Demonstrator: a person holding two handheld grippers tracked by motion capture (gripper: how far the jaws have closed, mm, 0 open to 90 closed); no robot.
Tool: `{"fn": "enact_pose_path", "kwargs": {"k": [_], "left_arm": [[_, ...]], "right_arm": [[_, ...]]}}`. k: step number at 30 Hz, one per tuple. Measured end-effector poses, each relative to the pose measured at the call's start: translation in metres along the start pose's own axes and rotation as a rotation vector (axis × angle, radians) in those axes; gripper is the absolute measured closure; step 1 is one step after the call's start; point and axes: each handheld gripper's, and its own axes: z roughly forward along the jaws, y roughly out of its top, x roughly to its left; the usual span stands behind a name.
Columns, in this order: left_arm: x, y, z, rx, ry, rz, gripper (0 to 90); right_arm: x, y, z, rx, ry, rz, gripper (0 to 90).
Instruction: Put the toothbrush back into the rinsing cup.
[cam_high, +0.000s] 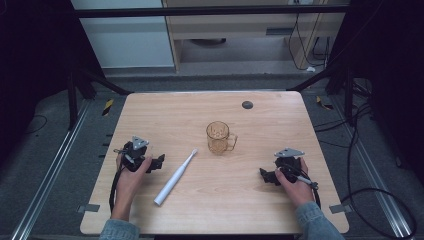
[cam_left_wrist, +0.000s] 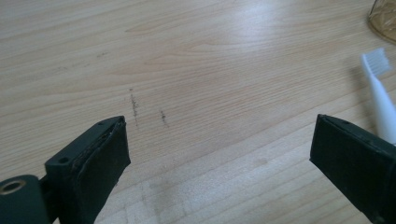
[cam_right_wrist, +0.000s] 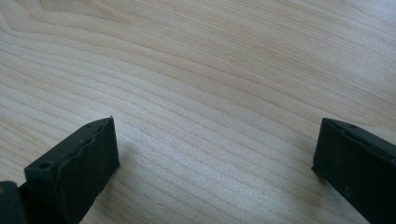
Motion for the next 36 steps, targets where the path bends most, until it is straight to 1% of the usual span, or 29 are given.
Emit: {"fn": "enact_pose_path", "kwargs": {"k": [4,5,8,10,11,13,14,15,16,17,21,22,26,28,30,33,34,35,36], "left_arm": [[-0.005,0.005,-0.008,-0.008,-0.005,0.007,4.2],[-0.008,0.007,-0.009,-0.006,-0.003,0.010,4.2],[-0.013,0.012,-0.013,-0.001,-0.015,0.011,4.3],[-0.017,0.015,-0.016,0.005,-0.018,0.024,4.2],[-0.019,0.016,-0.016,0.010,-0.025,0.026,3.8],[-0.020,0.018,-0.017,0.010,-0.069,-0.002,3.7],[-0.021,0.018,-0.018,0.012,-0.079,-0.006,3.8],[-0.023,0.019,-0.019,0.018,-0.081,0.004,4.0],[-0.025,0.019,-0.020,0.029,-0.076,0.017,4.0],[-0.026,0.021,-0.022,0.042,-0.068,0.039,4.0],[-0.029,0.026,-0.029,0.070,-0.045,0.080,3.9],[-0.030,0.027,-0.031,0.079,-0.041,0.097,3.9],[-0.035,0.032,-0.035,0.125,-0.045,0.154,4.0],[-0.042,0.034,-0.036,0.146,-0.044,0.189,4.0],[-0.051,0.033,-0.037,0.180,-0.044,0.247,4.5],[-0.063,0.031,-0.037,0.197,-0.055,0.290,5.0],[-0.066,0.031,-0.037,0.196,-0.049,0.313,5.2],[-0.069,0.031,-0.037,0.204,-0.051,0.326,5.2],[-0.071,0.031,-0.037,0.212,-0.063,0.317,5.4]], "right_arm": [[0.000,0.000,0.000,0.000,0.000,0.000,0.3],[0.000,0.000,0.000,0.000,0.000,0.000,0.3],[0.000,0.000,0.000,0.000,0.000,0.000,0.3],[0.000,0.000,0.000,0.000,-0.003,0.000,0.3],[0.000,0.000,0.000,0.000,-0.002,0.000,0.3],[0.000,0.000,0.000,0.000,-0.007,0.000,0.3],[0.000,0.000,0.000,0.001,-0.010,0.003,0.3],[0.000,0.000,0.001,0.001,-0.012,0.007,0.3],[0.001,0.001,0.001,0.001,-0.011,0.007,0.3],[0.000,0.001,0.000,0.001,-0.010,0.008,0.3],[0.001,0.001,0.000,0.001,-0.010,0.008,0.3],[0.001,0.001,0.001,0.001,-0.010,0.008,0.3],[0.000,0.001,0.000,0.001,-0.010,0.008,0.3],[0.000,0.001,0.000,0.001,-0.010,0.008,0.3],[0.000,0.001,0.000,0.001,-0.010,0.007,0.3],[0.000,0.001,0.000,0.001,-0.010,0.008,0.3],[0.000,0.000,0.000,0.001,-0.010,0.007,0.3],[0.000,0.001,0.000,0.001,-0.010,0.008,0.3],[0.000,0.001,0.000,0.001,-0.010,0.008,0.3]]}}
